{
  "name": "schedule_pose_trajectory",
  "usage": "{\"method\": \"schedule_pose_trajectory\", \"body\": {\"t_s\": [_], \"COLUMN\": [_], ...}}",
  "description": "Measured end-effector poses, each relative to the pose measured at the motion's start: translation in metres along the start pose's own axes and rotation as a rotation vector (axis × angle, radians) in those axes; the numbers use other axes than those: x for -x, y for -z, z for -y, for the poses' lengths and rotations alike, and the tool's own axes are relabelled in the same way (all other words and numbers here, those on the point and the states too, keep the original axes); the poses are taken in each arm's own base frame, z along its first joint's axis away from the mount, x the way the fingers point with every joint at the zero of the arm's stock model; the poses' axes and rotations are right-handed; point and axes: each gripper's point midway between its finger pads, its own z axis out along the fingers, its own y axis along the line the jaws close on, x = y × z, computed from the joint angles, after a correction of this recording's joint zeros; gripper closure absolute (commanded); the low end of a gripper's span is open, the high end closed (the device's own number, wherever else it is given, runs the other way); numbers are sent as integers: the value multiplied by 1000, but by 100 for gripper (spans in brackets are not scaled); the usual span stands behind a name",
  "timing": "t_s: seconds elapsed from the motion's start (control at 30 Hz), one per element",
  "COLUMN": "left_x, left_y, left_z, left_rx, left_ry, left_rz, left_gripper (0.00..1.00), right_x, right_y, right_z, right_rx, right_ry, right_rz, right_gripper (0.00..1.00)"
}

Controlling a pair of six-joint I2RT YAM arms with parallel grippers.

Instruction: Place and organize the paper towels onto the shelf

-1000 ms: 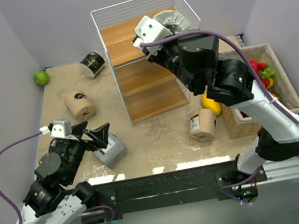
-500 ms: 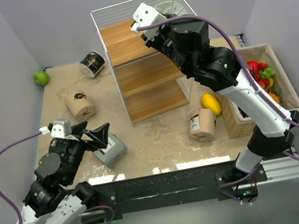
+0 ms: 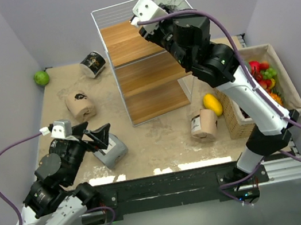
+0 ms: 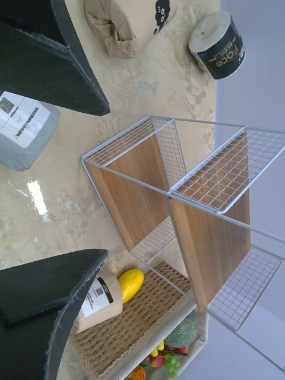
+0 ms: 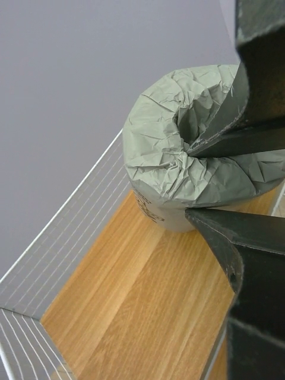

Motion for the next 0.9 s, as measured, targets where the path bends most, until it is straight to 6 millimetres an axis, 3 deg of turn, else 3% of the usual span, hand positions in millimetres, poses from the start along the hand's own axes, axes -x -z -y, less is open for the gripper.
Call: {"method": "schedule_pose_trajectory", "body": {"t_s": [0.33, 0.6, 0.73, 0.9], "left_x": [0, 0, -1, -3], "left_y": [0, 0, -1, -3], "left_z": [0, 0, 0, 0], "left_rx": [0, 0, 3, 7], "left_ry": [0, 0, -1, -5], "left_rz": [0, 0, -3, -13], "left_gripper": [0, 0, 0, 0], "right_x": [22, 23, 13, -21], "right_y": [2, 3, 11, 48], "right_z": [21, 21, 17, 11], "right_rx": [-59, -60, -42, -1], "right_ry": [-13, -42, -85, -176], "right_rz": [80, 83, 62, 6], "right_gripper": [42, 38, 36, 36]}}
